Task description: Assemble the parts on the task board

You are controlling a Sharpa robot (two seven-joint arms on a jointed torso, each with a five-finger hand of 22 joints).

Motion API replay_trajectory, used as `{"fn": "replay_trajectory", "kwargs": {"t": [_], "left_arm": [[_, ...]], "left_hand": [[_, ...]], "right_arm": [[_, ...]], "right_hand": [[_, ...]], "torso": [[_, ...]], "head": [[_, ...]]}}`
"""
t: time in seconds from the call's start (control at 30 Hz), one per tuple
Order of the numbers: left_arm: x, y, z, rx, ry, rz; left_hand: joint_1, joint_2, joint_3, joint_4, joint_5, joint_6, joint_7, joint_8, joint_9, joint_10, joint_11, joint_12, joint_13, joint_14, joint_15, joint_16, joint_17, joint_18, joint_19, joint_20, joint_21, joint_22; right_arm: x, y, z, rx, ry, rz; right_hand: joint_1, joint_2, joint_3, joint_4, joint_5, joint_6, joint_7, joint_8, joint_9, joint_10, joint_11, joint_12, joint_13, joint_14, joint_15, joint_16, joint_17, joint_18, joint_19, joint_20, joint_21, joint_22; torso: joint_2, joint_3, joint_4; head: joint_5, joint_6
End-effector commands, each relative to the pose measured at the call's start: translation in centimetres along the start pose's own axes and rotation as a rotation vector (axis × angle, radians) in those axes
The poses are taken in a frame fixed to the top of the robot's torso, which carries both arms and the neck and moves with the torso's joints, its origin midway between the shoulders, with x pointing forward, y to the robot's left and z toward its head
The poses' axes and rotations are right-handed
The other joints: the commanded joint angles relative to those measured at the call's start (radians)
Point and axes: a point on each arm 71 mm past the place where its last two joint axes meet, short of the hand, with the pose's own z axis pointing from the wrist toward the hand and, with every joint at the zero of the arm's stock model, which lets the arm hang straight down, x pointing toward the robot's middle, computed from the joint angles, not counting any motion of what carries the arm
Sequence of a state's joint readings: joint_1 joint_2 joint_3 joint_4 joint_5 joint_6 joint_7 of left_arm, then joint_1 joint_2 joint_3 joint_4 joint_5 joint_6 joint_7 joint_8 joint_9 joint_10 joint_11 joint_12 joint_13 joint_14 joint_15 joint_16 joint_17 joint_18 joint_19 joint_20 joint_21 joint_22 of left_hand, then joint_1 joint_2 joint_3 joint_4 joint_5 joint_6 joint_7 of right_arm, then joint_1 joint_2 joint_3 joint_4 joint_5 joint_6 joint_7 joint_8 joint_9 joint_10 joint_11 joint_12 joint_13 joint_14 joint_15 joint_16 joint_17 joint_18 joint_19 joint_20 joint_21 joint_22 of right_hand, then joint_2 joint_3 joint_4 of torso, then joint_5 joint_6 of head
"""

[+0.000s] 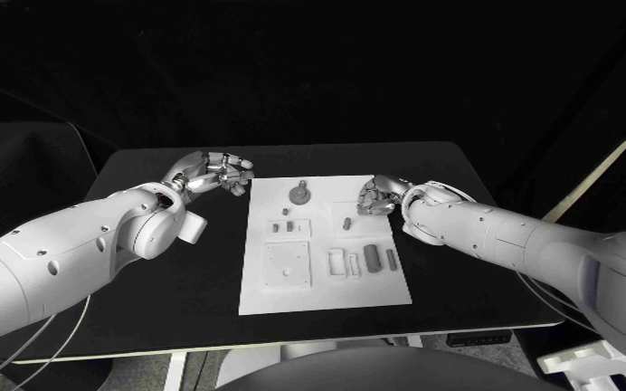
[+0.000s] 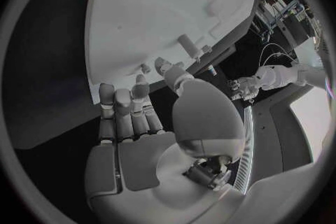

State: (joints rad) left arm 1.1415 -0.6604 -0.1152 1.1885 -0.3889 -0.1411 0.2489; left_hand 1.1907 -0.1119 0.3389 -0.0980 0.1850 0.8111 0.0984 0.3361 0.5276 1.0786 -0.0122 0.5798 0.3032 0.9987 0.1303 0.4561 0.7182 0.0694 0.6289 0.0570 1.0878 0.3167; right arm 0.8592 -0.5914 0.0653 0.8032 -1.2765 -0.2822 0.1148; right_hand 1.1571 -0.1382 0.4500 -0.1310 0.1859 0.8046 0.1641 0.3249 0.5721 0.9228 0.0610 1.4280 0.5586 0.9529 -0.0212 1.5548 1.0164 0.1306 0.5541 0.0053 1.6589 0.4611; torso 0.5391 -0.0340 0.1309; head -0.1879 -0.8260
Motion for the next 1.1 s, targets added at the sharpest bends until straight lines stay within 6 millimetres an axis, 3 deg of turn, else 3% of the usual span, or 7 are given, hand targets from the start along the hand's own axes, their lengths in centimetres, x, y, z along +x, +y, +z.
{"fn": "replay_trajectory", "kwargs": {"t": [0.03,0.73,1.1], "left_arm": [[0.21,-0.14,0.04,0.006,0.011,-0.011],[0.36,-0.23,0.0,0.009,0.013,-0.012],[0.39,-0.25,0.0,0.009,0.015,-0.013]], "left_hand": [[-0.008,0.0,-0.001,0.004,0.002,0.07,0.062,-0.004,-0.002,-0.191,0.166,-0.006,-0.001,-0.003,-0.001,-0.006,-0.002,0.003,-0.004,0.0,-0.006,0.002],[-0.009,0.003,0.0,0.005,0.002,0.066,0.063,-0.006,-0.002,-0.193,0.166,-0.009,-0.001,-0.001,-0.001,-0.009,-0.002,0.003,-0.004,0.0,-0.006,0.002],[-0.009,0.003,0.0,0.005,0.002,0.065,0.063,-0.006,-0.002,-0.193,0.166,-0.01,-0.001,0.0,-0.001,-0.009,-0.002,0.003,-0.004,0.0,-0.006,0.002]], "right_arm": [[0.22,0.17,0.1,-0.005,0.011,-0.011],[0.7,0.17,0.23,0.004,0.017,-0.017],[0.9,0.35,0.34,0.005,0.017,-0.018]], "right_hand": [[0.0,0.006,-0.004,0.005,-0.003,-0.004,0.001,-0.004,-0.001,0.006,0.002,0.004,-0.002,0.004,-0.001,0.006,-0.001,0.014,0.007,0.0,0.12,0.001],[0.019,0.032,0.011,0.007,-0.002,0.014,-0.001,0.007,0.003,0.013,0.0,0.005,-0.002,0.01,-0.004,0.007,-0.002,0.017,0.014,-0.001,0.119,0.002],[0.025,0.039,0.016,0.007,-0.002,0.021,-0.001,0.011,0.005,0.015,-0.001,0.005,-0.003,0.012,-0.004,0.007,-0.003,0.017,0.016,-0.002,0.12,0.002]], "torso": [[0.002,-0.0001,-0.0001],[0.002,0.0011,-0.0009],[0.004,-0.0003,-0.001]], "head": [[0.002,-0.004],[0.007,-0.014],[0.01,-0.015]]}}
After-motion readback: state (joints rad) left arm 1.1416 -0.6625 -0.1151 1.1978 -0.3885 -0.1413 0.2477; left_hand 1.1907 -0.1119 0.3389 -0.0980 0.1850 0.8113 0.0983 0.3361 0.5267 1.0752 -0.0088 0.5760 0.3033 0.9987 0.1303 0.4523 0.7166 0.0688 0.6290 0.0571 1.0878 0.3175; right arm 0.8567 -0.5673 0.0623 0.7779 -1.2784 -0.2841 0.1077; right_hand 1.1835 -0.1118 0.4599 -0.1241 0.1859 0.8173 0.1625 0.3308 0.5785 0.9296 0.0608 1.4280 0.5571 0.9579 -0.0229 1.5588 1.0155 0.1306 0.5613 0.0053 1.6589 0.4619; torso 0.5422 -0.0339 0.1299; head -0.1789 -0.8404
